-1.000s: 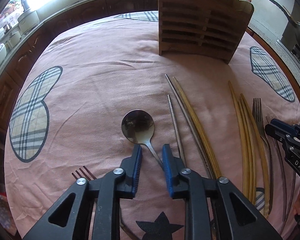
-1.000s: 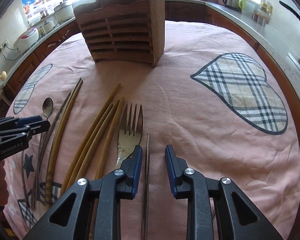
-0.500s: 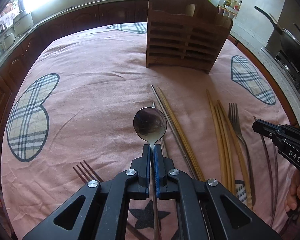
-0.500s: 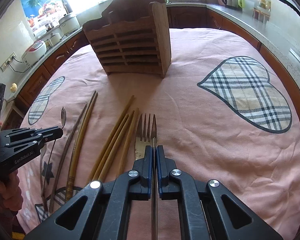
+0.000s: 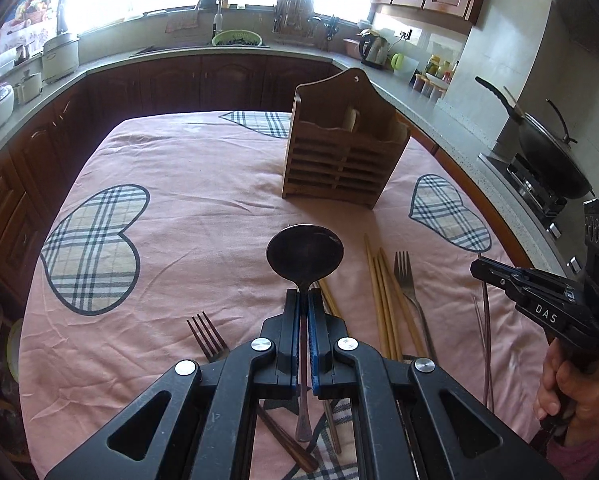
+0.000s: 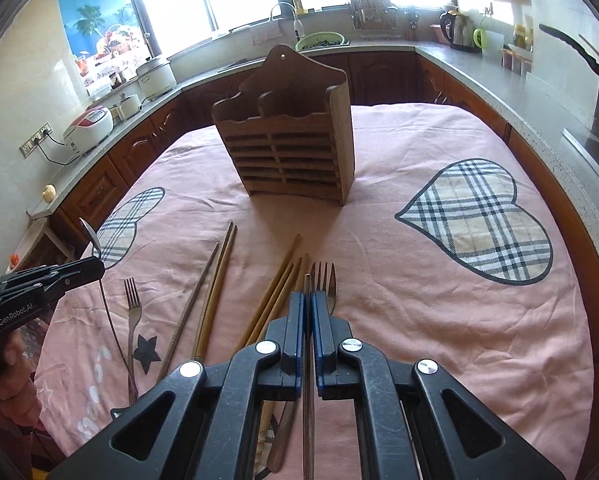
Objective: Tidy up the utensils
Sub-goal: 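Lift the spoon with left gripper while right gripper lifts the skewer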
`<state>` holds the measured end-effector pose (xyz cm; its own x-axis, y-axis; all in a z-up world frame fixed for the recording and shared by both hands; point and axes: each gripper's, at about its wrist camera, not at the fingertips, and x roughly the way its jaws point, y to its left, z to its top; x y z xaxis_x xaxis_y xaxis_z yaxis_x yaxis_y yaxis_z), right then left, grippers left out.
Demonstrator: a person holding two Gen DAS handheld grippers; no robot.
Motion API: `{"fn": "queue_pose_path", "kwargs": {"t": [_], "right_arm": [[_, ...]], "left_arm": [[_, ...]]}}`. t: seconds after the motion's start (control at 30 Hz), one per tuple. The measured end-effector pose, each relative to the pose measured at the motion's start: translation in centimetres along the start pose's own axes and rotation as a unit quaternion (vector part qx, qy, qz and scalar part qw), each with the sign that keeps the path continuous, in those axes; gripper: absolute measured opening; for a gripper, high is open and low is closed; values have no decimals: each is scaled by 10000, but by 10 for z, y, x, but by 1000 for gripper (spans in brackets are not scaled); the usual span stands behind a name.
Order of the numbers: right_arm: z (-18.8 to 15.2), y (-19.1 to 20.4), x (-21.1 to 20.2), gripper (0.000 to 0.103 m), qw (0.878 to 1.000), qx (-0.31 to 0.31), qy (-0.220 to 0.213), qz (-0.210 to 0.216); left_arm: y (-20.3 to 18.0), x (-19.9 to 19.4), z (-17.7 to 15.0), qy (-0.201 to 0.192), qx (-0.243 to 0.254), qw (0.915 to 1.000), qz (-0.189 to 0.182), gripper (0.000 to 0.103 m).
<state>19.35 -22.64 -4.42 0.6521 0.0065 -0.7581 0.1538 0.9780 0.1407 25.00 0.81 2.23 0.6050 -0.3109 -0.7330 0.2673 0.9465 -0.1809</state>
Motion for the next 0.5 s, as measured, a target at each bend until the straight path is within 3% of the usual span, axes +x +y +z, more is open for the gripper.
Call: {"fn": "queue_pose_path", "kwargs": {"t": [0.5], "right_arm": [[5,19,-56,4,9966,-57,-819,-59]], "left_arm": [[7,-58,-20,-734,-187,9966,-323,2]]}}
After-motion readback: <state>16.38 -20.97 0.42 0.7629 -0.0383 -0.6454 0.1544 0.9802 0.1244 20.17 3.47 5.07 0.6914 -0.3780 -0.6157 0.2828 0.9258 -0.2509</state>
